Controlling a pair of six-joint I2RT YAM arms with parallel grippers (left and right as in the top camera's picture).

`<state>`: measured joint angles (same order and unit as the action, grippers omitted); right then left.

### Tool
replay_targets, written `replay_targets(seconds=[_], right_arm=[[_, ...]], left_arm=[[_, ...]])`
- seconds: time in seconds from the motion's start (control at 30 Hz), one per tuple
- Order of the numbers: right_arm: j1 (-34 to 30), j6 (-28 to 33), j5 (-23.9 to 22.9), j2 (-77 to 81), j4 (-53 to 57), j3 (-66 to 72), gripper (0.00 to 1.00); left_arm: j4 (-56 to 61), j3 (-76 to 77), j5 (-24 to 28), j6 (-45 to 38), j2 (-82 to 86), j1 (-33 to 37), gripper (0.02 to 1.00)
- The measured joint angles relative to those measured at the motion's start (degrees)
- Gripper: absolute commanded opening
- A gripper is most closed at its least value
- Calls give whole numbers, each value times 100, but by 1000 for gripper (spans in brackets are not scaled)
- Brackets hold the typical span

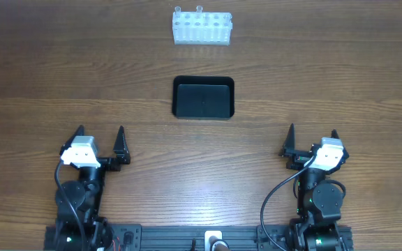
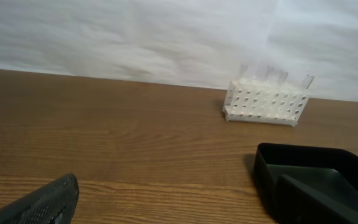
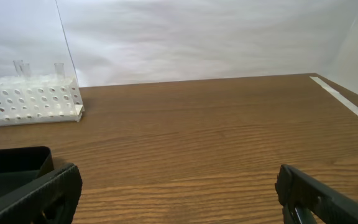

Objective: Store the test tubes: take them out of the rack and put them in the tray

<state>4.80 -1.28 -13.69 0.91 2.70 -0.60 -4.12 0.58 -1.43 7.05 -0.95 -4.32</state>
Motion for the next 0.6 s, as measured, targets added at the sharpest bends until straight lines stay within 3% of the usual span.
replay_targets(seconds=[0.6], right_arm=[[0, 0, 0, 0, 0, 0, 991]], left_arm=[[0, 2, 0, 0, 0, 0, 1000]])
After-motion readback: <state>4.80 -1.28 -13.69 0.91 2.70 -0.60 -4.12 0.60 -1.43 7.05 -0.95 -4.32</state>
